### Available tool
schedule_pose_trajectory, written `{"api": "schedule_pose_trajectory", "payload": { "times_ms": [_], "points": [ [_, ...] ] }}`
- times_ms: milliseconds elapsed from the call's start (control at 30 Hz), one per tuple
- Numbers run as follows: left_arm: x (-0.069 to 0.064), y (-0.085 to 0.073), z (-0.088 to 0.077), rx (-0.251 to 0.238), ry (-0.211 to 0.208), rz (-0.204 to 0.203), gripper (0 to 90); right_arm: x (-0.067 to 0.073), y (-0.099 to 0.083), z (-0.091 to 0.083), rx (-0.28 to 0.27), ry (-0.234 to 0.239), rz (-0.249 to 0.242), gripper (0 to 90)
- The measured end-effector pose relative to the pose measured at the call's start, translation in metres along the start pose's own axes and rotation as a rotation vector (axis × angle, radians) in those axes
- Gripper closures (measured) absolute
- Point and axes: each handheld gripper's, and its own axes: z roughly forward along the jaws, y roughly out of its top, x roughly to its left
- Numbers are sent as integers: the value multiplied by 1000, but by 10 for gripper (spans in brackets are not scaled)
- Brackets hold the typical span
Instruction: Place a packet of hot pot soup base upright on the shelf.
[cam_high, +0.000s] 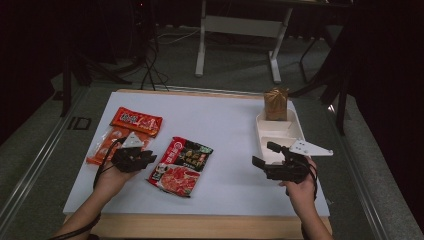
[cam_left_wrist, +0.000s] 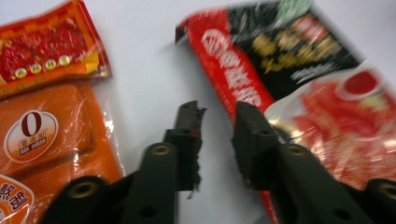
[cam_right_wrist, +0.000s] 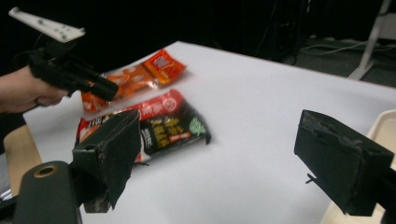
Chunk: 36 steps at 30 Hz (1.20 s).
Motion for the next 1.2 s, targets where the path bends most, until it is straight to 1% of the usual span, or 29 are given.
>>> {"api": "schedule_pose_trajectory", "payload": {
  "times_ms": [33, 67, 100, 133, 167, 200, 233, 267, 333, 400, 433, 467, 500, 533, 567, 600, 667, 700, 733, 767, 833, 900, 933, 967, 1033, 1100, 1200],
  "points": [
    [0, 0, 8, 45, 21, 12, 864, 0, -2, 2, 12, 5, -3, 145],
    [0, 0, 11, 64, 32, 17, 888, 0, -3, 3, 17, 11, -5, 145],
    [0, 0, 11, 64, 32, 17, 894, 0, -3, 2, 17, 12, -6, 145],
    [0, 0, 14, 80, 18, 20, 896, 0, -3, 2, 14, 11, -5, 145],
    [-1, -1, 17, 93, 15, 19, 896, -1, -3, 1, 11, 12, -3, 146],
    [-4, -2, 19, 102, -11, 22, 896, -1, -3, 0, 9, 10, -2, 146],
    [-5, -2, 20, 103, -28, 23, 896, -2, -3, -1, 6, 10, 2, 146],
    [-5, -2, 20, 103, -28, 23, 897, -2, -4, -1, 1, 13, 8, 150],
    [-9, -2, 22, 114, -49, 36, 897, -2, -4, -2, 1, 13, 10, 150],
    [-8, -2, 23, 123, -56, 34, 897, -2, -5, -3, 4, 10, 11, 150],
    [-7, -3, 23, 128, -87, 18, 897, -2, -6, -4, 4, 14, 15, 150],
    [-7, -3, 24, 135, -97, 21, 897, -2, -6, -5, 4, 14, 12, 150],
    [-9, -4, 25, 144, -102, 33, 897, -2, -6, -5, 6, 13, 12, 150],
    [-9, -4, 25, 144, -102, 33, 897, -2, -6, -5, 6, 13, 12, 150],
    [-13, -4, 26, 148, -98, 44, 897, -2, -7, -6, 5, 18, 19, 150],
    [-15, -3, 27, 149, -107, 48, 897, -2, -7, -6, 6, 15, 17, 150],
    [-20, -3, 28, 153, -125, 50, 897, -1, -7, -7, 11, 12, 14, 150],
    [-23, -2, 29, 152, -129, 53, 898, -1, -7, -7, 9, 13, 15, 150],
    [-23, -2, 29, 152, -129, 53, 897, -1, -7, -7, 9, 13, 15, 150],
    [-28, -1, 30, 167, -151, 60, 897, -1, -7, -8, 8, 9, 10, 150],
    [-33, 0, 31, 173, -176, 72, 897, 0, -7, -10, 3, 9, 8, 150],
    [-39, 1, 32, 174, -183, 85, 897, 1, -7, -11, 4, 3, 3, 150],
    [-39, 1, 32, 174, -183, 85, 897, 1, -7, -11, 4, 3, 3, 150],
    [-42, 2, 34, 173, -201, 81, 897, 1, -7, -12, 3, 1, -1, 150],
    [-45, 3, 35, 172, -209, 78, 897, 1, -7, -11, 4, 1, -4, 150],
    [-48, 5, 36, 175, -211, 92, 897, 2, -8, -11, 5, 6, -3, 150],
    [-52, 7, 39, 178, -230, 95, 897, 3, -8, -10, 13, -1, -15, 150]
  ]
}}
